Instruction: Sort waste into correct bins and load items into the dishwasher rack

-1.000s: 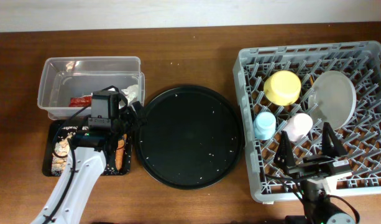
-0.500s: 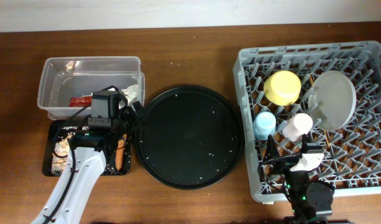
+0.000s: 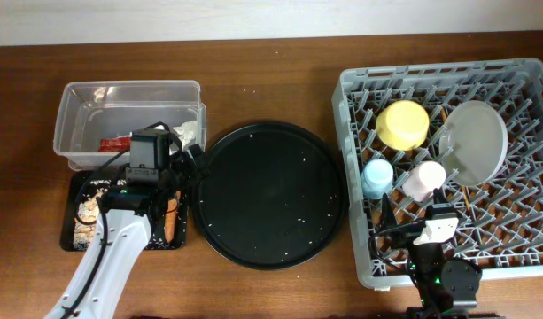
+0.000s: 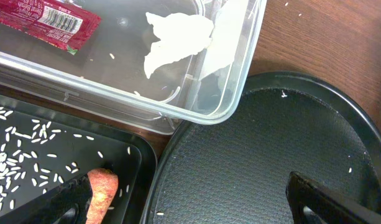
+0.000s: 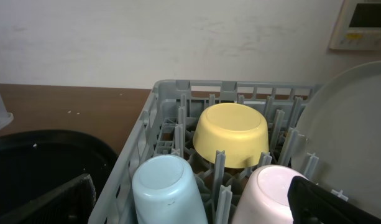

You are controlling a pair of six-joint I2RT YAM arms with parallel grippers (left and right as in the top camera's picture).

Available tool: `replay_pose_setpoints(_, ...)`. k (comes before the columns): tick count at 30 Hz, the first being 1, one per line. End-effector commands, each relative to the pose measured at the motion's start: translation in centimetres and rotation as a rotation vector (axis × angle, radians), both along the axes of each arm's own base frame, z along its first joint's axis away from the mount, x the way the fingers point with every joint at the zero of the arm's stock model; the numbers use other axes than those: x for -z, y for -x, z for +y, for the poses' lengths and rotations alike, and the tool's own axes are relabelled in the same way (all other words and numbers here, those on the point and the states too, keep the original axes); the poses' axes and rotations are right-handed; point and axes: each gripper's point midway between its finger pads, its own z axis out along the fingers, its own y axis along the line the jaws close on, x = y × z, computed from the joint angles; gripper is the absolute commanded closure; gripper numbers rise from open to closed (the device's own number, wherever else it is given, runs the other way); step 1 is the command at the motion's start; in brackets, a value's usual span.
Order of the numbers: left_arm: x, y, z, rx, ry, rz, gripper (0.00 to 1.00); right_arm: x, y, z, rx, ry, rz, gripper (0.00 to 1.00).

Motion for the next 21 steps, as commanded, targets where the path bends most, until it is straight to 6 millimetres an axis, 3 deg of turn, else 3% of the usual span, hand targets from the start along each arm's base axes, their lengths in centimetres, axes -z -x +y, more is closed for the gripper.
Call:
replay_pose_setpoints(1,-0.3,0.0,-0.2,0.000,0.012,-0.007,0.01,0.1,0.0,0.2,-0.015,0.006,-0.002,0.02)
replay_pose_setpoints(16,-0.7,0.3,-0.1,-0.001,0.010,-0.011,0.01,0.1,0.0,0.2,-0.016,0.006,-0.002,0.02)
replay_pose_setpoints(19,-4.7,1.4,0.9,-0.037,-0.016,-0.147,0.01,0.1,0.0,0.2,-0.015,0.006,-0.002,0.02)
replay_pose_setpoints(21,-7.0,4.3,1.3,-0.039,0.002,-0.273,0.01,0.1,0.0,0.2,-0.015,0.006,-0.002,0.02)
